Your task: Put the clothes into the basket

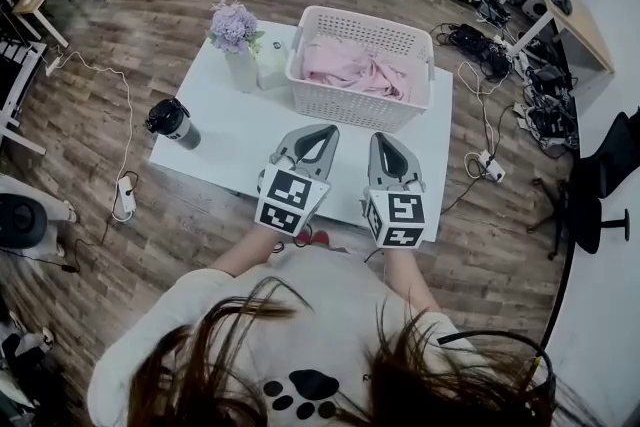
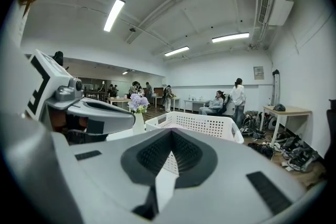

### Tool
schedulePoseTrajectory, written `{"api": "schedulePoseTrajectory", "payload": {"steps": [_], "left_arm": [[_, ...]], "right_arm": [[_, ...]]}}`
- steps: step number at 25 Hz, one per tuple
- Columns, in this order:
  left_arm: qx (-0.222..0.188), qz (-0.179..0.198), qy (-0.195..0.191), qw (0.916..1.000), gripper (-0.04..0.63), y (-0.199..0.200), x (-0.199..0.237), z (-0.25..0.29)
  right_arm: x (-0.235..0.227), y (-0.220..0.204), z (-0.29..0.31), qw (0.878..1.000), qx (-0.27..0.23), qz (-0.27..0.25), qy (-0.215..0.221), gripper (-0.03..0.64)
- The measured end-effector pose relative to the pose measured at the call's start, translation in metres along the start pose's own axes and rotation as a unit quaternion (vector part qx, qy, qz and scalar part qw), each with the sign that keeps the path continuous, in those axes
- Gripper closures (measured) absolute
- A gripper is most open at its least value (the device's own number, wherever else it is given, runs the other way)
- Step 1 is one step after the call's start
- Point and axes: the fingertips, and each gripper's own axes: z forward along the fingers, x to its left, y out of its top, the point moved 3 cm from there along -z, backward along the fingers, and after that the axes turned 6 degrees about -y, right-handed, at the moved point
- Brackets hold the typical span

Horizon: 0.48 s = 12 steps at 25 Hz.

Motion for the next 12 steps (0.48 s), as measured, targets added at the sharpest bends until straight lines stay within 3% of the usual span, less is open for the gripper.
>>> {"api": "schedulePoseTrajectory", "payload": {"steps": [12], "left_arm": [[-0.002, 0.001, -0.011, 0.9999, 0.586, -0.008, -0.014, -0.01]], "right_arm": [[0.02, -0.007, -0.015, 1.0, 0.002, -0.01, 0.003, 0.604]]}}
